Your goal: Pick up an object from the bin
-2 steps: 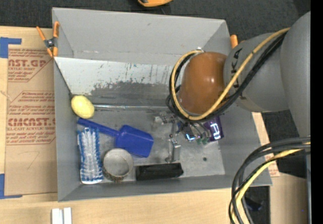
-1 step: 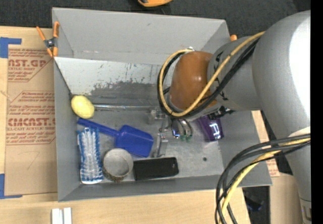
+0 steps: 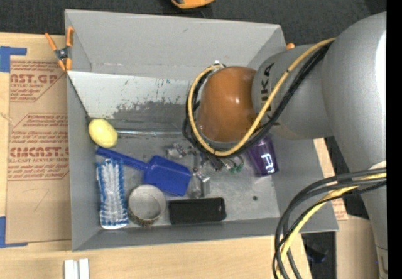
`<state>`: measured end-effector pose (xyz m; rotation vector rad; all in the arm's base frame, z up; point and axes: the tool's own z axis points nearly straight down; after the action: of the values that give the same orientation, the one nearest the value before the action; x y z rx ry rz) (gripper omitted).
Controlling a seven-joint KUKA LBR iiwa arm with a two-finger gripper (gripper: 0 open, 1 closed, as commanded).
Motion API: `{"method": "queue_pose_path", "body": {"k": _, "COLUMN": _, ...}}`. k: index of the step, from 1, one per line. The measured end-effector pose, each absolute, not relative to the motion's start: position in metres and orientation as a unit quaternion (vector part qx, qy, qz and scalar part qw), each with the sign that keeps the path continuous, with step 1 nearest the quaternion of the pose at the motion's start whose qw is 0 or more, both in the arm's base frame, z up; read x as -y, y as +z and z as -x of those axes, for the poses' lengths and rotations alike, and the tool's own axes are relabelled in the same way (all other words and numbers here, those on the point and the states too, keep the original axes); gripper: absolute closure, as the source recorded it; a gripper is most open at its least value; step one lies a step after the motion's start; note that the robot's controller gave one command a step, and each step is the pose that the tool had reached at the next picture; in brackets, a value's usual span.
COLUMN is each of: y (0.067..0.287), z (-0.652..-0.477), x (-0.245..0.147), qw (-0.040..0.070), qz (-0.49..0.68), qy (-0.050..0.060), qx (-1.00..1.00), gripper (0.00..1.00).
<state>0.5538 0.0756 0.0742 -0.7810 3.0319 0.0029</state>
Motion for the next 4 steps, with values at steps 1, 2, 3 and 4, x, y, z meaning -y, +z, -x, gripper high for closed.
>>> {"method": "queue_pose_path", "body": {"k": 1, "y": 0.072, "z": -0.541, "x": -0.089, "qw": 0.006, "qz": 0.241, "qy": 0.0, "qx": -0.971, "gripper": 0.0}}
{"method": "queue_pose_path", "body": {"k": 2, "y": 0.071, "z": -0.537, "x": -0.114, "qw": 0.007, "qz": 0.41, "qy": -0.001, "qx": -0.912, "gripper": 0.0}}
{"method": "queue_pose_path", "body": {"k": 3, "y": 0.071, "z": -0.553, "x": -0.122, "qw": 0.007, "qz": 0.343, "qy": 0.0, "qx": -0.939, "gripper": 0.0}}
{"method": "queue_pose_path", "body": {"k": 4, "y": 0.079, "z": -0.528, "x": -0.103, "qw": 0.011, "qz": 0.391, "qy": -0.001, "qx": -0.92, "gripper": 0.0}}
